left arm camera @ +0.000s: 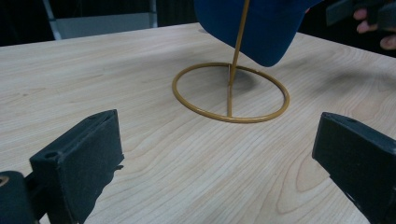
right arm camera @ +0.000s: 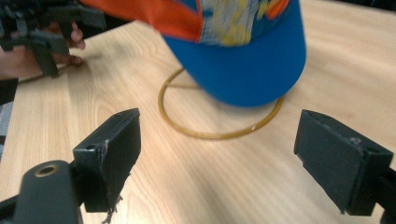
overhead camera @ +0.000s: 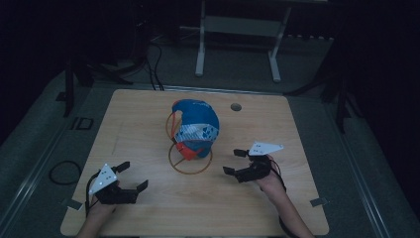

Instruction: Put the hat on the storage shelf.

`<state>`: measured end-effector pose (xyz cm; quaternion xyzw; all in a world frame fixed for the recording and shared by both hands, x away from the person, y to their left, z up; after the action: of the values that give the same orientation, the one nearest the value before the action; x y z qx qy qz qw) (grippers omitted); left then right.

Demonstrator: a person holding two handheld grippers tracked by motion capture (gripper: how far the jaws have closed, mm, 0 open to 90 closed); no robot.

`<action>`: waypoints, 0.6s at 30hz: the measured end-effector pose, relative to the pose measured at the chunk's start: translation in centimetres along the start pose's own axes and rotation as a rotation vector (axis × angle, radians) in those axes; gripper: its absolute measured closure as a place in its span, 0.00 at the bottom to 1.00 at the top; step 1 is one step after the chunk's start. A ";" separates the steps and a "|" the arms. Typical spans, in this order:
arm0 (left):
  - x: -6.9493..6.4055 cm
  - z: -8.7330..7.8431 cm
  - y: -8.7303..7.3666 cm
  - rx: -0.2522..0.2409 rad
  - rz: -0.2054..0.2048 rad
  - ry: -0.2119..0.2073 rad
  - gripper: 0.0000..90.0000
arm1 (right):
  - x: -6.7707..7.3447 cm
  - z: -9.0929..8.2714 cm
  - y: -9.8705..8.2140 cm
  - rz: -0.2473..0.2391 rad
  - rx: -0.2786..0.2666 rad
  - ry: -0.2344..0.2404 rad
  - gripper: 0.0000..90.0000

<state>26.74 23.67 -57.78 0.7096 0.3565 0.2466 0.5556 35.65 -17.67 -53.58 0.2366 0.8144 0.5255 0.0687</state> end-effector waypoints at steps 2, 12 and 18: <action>0.0 0.0 0.0 0.001 0.001 -0.001 0.02 | 0.0 0.4 -1.2 -0.005 0.022 -0.007 0.16; 0.0 0.0 0.0 0.000 -0.006 -0.002 0.02 | 0.1 0.5 -3.9 -0.068 0.106 -0.021 0.16; 0.0 0.0 0.0 0.004 0.001 0.001 0.02 | 0.4 0.0 -4.4 -0.080 0.113 -0.034 0.16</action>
<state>26.74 23.66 -57.77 0.7108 0.3570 0.2462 0.5538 33.93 -19.01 -57.40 0.2162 0.8502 0.4716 0.0900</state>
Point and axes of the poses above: each handheld gripper's, and its own axes: z roughly forward along the jaws, y roughly out of its top, x roughly to its left, the point moved 3 cm from there along z, roughly forward along the jaws, and after that the axes turned 1 degree about -x, right-handed, at the moved point
